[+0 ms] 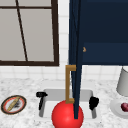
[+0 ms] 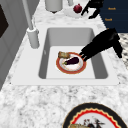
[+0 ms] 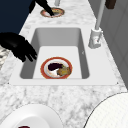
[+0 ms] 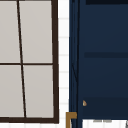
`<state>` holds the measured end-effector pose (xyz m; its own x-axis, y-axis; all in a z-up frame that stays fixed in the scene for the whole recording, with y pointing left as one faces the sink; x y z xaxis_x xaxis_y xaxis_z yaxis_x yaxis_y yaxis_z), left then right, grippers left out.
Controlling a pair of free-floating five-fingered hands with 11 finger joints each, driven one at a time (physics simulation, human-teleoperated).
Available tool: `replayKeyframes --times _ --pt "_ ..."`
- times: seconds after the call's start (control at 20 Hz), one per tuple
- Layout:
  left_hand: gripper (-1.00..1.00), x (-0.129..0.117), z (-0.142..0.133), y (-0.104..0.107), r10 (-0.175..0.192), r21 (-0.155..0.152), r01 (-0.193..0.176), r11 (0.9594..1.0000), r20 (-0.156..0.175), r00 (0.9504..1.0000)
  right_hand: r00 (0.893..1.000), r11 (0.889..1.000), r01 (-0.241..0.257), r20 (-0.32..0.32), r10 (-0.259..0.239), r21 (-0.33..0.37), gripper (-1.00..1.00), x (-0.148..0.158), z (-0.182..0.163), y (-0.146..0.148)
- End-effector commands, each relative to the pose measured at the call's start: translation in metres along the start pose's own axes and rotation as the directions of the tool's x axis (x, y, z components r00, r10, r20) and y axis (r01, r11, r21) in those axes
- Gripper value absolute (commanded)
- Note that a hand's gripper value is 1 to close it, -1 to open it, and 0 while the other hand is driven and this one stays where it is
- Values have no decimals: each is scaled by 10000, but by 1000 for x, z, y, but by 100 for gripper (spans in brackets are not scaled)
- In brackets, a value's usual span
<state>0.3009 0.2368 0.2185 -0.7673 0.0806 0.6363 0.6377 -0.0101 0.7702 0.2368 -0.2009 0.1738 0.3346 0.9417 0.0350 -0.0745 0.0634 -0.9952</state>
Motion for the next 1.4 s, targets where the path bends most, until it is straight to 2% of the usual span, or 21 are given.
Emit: replayKeyframes --times 0.0,0.35,0.8,0.95,1.0,1.05,1.2,1.25,1.35 --pt "-100 27 1 -8 34 -193 -42 9998 -450 9990 10000 10000 0 0 0 0 0 0 0 0" --pt "-100 76 -1 -35 12 -268 -26 9996 -533 9986 10000 10000 0 0 0 0 0 0 0 0" --pt "-100 126 -14 -76 15 -293 -36 9996 -718 9974 10000 10000 0 0 0 0 0 0 0 0" --pt "-100 133 -23 -85 -92 -127 82 9999 -830 9965 10000 10000 0 0 0 0 0 0 0 0" --pt "-100 128 -20 -80 9 -70 -13 10000 -621 9981 10000 10000 0 0 0 0 0 0 0 0" --pt "-100 125 -19 -78 148 -204 -156 9997 -395 9991 10000 10000 0 0 0 0 0 0 0 0" --pt "-100 127 -20 -81 -47 -236 39 9997 -320 9995 10000 10000 0 0 0 0 0 0 0 0" --pt "0 127 -20 -81 31 -228 -38 9997 -316 9995 10000 10000 -4 -1 4 10 -100 0 0 0" --pt "0 128 -20 -80 -63 -353 54 9994 -247 9997 10000 10000 50 -21 -50 50 -100 -1 4 1"
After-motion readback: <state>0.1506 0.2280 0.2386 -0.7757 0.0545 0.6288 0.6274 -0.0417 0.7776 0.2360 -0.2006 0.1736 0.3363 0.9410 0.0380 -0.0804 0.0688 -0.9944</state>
